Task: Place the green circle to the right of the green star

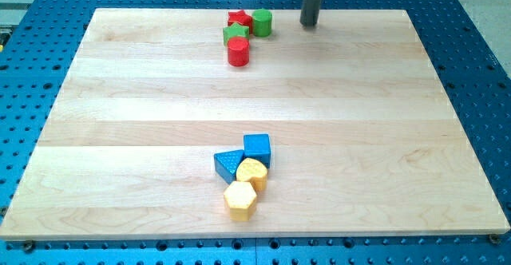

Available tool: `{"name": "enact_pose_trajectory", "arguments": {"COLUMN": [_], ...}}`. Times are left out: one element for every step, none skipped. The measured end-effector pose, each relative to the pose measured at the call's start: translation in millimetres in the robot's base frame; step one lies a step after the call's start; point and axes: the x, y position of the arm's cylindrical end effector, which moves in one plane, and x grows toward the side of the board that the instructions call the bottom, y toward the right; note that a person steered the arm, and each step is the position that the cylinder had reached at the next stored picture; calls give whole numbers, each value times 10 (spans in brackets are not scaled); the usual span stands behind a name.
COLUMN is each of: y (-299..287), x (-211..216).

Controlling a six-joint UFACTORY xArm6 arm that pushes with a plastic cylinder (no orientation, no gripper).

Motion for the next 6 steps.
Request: {"name": "enact_pose_trajectory", "arguments": {"y": [-326, -642, -559, -97, -109, -377], "x": [1, 327, 1122, 2106, 2969, 3325]}}
